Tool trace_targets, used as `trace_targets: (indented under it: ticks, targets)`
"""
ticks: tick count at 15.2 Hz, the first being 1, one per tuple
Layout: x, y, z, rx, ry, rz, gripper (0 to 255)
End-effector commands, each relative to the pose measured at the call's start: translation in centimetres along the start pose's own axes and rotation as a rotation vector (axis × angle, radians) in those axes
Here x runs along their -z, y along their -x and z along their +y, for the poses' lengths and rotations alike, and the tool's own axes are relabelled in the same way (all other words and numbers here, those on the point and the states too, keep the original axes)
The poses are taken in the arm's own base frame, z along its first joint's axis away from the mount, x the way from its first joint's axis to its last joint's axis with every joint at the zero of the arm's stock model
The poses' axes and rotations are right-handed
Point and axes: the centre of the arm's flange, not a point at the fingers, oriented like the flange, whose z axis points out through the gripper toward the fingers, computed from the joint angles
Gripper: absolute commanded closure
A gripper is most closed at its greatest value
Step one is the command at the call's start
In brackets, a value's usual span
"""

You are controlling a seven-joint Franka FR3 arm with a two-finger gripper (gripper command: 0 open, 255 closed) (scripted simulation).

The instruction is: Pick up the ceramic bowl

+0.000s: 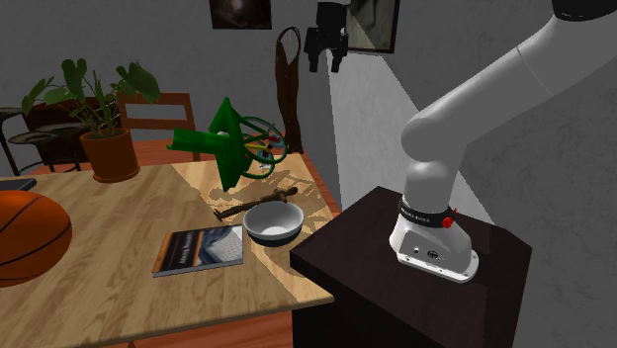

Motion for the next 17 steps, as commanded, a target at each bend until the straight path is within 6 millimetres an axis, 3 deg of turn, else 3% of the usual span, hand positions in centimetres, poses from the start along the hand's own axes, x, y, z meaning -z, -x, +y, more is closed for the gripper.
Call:
trace_targets:
  ticks: [1, 17]
  targets:
    - [0.0, 0.0, 0.0, 0.0, 0.0, 0.0, 0]
    - [-17.9, -0.9, -11.5, -0.029, 0.018, 0.002, 0]
